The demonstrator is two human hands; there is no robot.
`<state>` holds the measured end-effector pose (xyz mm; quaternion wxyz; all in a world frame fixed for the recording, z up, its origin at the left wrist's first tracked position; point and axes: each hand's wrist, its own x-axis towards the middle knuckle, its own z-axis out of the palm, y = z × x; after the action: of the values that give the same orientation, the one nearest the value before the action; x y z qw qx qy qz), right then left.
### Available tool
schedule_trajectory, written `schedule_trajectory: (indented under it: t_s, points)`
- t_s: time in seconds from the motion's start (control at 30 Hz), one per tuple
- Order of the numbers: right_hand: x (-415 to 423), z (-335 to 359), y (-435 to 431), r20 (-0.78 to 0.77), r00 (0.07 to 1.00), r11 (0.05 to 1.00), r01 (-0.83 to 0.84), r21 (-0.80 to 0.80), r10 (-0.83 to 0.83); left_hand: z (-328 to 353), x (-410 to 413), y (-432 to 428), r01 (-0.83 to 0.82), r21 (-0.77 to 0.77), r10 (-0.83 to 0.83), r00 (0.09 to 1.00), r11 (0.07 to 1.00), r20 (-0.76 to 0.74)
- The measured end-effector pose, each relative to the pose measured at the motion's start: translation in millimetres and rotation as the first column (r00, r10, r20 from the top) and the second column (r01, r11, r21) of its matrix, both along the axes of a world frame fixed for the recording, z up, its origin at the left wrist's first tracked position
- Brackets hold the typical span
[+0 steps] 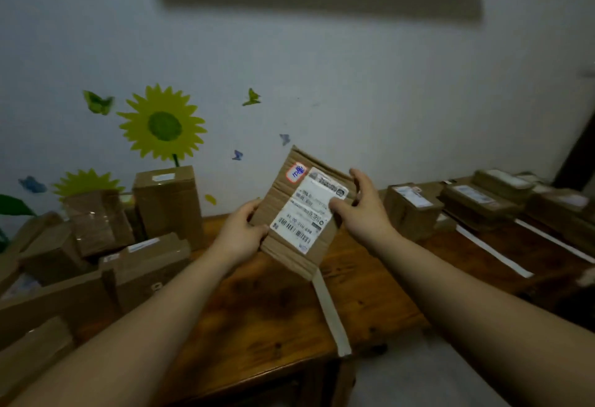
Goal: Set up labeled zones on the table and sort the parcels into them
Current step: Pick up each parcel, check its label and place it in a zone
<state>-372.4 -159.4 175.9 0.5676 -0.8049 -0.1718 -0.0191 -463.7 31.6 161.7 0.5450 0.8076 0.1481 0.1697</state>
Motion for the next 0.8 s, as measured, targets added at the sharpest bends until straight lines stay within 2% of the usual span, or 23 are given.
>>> schedule_trajectory:
  t_s: [0.07, 0.17, 0.27, 0.4, 0.57, 0.67, 0.8]
  points:
    - [13, -9, -28, -0.047, 0.998, 0.998, 0.039, -0.052, -0.041, -6, 18, -19, 0.016, -0.038, -0.016, 1.0, 0.999, -0.01]
    - [24, -25, -57, -0.089, 0.991, 0.993, 0.099, -0.058, -0.104, -16, 49, -34, -0.077, -0.067, 0.077, 0.997, 0.995, -0.002]
    - [34, -41, -70, -0.152, 0.982, 0.992, 0.106, -0.062, -0.114, -25, 81, -41, -0.141, -0.192, 0.143, 0.99, 0.971, -0.004]
    - [60, -58, -77, -0.201, 0.976, 0.991, 0.058, -0.125, -0.083, -38, 119, -48, -0.082, -0.344, 0.064, 0.996, 0.935, -0.062]
    - [116, -78, -69, -0.24, 0.958, 0.928, 0.06, -0.366, -0.157, -59, 177, -44, 0.039, -0.254, -0.069, 0.991, 0.966, -0.111]
    - [150, -83, -65, -0.296, 0.943, 0.951, 0.057, -0.304, -0.151, -71, 216, -34, 0.089, -0.187, -0.121, 0.979, 0.978, -0.166]
    - [183, -92, -67, -0.285, 0.947, 0.946, 0.054, -0.321, -0.15, -85, 257, -24, 0.192, -0.084, -0.207, 0.942, 0.978, -0.264]
